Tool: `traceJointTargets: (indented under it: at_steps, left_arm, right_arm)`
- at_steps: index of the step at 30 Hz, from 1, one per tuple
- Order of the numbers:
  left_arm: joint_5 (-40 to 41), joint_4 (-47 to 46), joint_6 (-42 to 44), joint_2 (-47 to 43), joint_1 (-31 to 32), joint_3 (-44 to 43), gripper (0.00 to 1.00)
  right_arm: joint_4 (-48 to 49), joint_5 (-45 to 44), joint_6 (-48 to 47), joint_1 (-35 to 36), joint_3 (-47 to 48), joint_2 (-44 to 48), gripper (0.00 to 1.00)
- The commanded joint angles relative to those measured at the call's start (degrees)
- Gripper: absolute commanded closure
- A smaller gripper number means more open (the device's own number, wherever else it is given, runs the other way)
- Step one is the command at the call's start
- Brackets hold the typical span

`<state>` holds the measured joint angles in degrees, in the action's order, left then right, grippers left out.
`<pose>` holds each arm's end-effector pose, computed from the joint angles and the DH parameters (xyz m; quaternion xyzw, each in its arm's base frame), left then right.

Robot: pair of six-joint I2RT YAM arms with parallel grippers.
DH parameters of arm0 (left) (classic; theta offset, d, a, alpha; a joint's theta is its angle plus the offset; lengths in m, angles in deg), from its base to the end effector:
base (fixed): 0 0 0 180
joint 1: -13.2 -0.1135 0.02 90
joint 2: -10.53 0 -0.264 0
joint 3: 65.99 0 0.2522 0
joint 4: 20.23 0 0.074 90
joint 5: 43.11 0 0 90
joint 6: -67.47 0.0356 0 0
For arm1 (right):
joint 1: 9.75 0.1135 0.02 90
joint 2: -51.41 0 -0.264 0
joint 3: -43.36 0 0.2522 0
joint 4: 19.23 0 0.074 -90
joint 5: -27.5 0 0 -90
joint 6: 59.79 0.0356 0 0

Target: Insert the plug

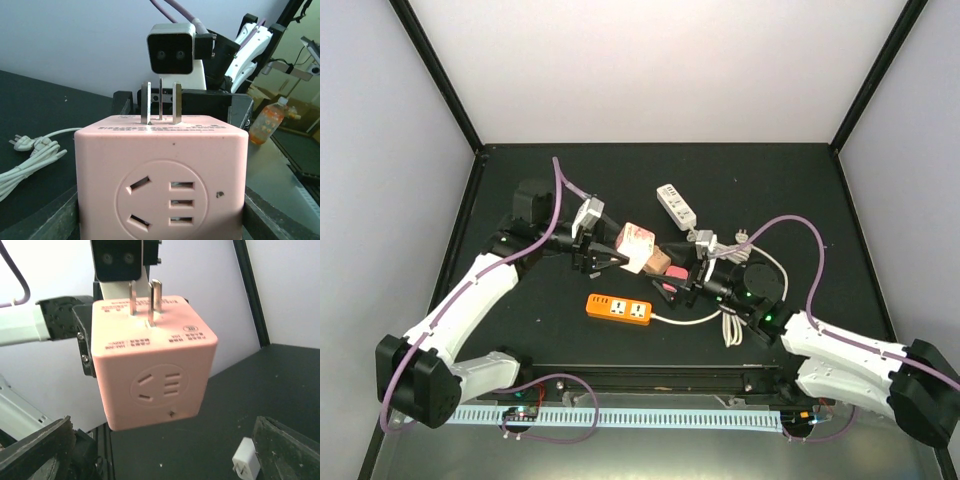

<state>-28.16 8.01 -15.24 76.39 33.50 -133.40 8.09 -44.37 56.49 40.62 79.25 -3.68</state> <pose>0.2117 -0.1150 0.3239 0.4714 0.5794 -0.5623 0.3548 0.1279 0.1718 0.2623 -0.2514 0.6080 0.5436 0.5212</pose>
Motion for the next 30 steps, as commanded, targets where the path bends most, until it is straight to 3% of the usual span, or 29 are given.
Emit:
traceJointTargets:
  at_steps: [1,7,11,13,17,18,19,20,21,22,24,25,30]
  left_arm:
    - [-3.8,-9.1,-8.6,-0.4,-0.3,-0.2,0.99]
    - [-5.6,-16.2,-16.9,-0.1,-0.3,2.3,0.98]
    - [-6.2,-17.1,-17.6,-0.5,-0.1,3.3,0.98]
    - [-6.3,-14.9,-15.6,-0.4,-0.2,3.1,0.99]
    - [-7.4,-9.1,-10.7,-0.4,-0.2,1.8,0.96]
    - [-7.8,-6.8,-7.8,-0.4,-0.2,1.2,0.9]
    - [-8.0,-2.8,-3.3,-0.4,-0.3,0.3,0.72]
    - [-7.6,5.4,2.3,-0.3,-0.7,-1.5,0.33]
    - [-5.4,12.8,9.5,-0.2,-1.2,-3.6,0.12]
    - [-2.9,21.2,18.3,-0.1,-1.9,-6.2,0.03]
    - [5.3,35.1,37.4,-0.1,-2.4,-11.0,0.01]
    - [10.5,38.4,41.6,-0.3,-2.5,-12.3,0.01]
    - [31.4,37.0,49.8,-4.3,-2.2,-10.9,0.01]
  right_arm:
    - [6.8,-1.3,0.5,0.8,3.1,-1.6,0.02]
    - [7.7,0.9,3.6,0.7,6.2,-5.9,0.05]
    - [8.7,2.9,7.2,0.8,8.1,-8.4,0.14]
    - [7.0,3.7,8.1,0.7,9.5,-9.3,0.26]
    - [6.9,4.4,10.8,0.6,9.9,-9.4,0.64]
    - [6.3,4.4,11.2,0.6,10.0,-9.1,0.71]
    - [4.8,4.3,11.4,0.6,10.2,-8.5,0.77]
    - [2.6,4.2,11.3,0.6,10.6,-7.8,0.81]
    - [-0.4,4.2,11.1,0.4,11.4,-6.9,0.84]
    - [-3.4,4.1,10.6,0.0,12.1,-6.0,0.86]
    - [-10.8,4.1,9.4,-0.6,13.6,-4.5,0.88]
    - [-14.3,4.1,8.5,-0.9,14.5,-3.7,0.88]
    - [-29.6,5.4,6.9,-2.2,19.4,-3.7,0.88]
